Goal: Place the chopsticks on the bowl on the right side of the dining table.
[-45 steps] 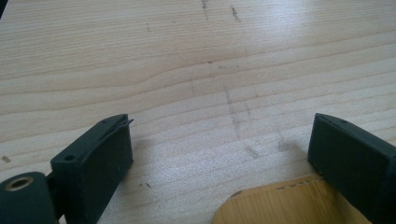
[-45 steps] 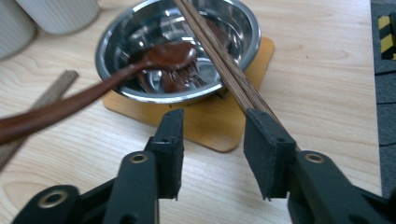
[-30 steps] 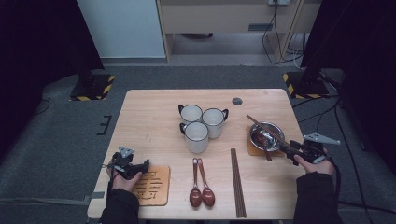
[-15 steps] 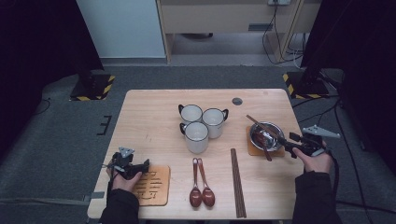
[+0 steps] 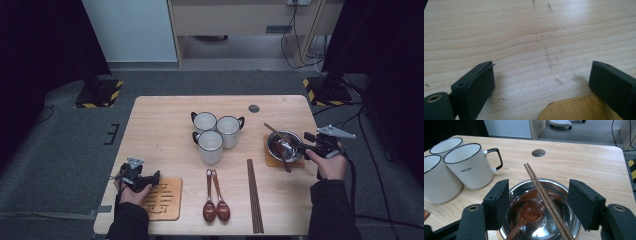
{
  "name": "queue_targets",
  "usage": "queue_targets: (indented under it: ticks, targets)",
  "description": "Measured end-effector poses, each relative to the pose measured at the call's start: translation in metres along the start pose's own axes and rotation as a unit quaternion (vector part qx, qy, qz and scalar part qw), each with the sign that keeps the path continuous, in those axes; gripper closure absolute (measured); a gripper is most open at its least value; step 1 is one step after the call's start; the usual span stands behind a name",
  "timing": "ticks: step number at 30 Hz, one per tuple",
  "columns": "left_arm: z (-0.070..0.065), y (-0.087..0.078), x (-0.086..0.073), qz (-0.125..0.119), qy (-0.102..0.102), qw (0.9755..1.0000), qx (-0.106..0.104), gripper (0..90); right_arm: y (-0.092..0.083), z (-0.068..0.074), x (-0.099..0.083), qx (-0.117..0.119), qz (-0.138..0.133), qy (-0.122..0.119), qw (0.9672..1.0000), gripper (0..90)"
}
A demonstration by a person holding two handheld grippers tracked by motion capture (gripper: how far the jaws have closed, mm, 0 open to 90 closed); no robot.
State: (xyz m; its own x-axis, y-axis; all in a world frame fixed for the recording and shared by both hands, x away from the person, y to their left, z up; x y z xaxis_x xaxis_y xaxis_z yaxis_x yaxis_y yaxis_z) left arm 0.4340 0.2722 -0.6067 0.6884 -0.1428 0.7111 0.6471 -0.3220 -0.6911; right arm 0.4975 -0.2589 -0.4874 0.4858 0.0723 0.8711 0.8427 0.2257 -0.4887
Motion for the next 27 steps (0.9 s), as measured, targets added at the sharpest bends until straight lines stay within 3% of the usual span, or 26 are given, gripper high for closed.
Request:
queue_targets:
  ticks: [6,27]
  targets:
    - [0.0,0.0,0.0,0.0,0.0,1.0,0.0,5.4,0.007,0.006,0.012,0.005,-0.002,-0.004,1.0,32.2]
    - [0.0,0.0,0.0,0.0,0.0,1.0,0.0,5.4,0.039,0.009,0.032,-0.01,0.006,-0.01,0.9999,30.5]
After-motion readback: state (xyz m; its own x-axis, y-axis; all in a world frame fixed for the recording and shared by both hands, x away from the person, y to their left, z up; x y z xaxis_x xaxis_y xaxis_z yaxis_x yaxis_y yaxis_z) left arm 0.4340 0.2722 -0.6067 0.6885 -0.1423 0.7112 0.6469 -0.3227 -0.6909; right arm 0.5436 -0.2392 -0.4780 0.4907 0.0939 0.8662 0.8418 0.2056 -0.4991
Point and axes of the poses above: each handheld gripper's, and its own axes: y roughly forward along the jaws, x roughly out of its top, z roughly to its left, the point moved 10 cm from there along y, roughly forward along the jaws, and after that the axes turned 11 degrees about -x, right-handed, at the moved point
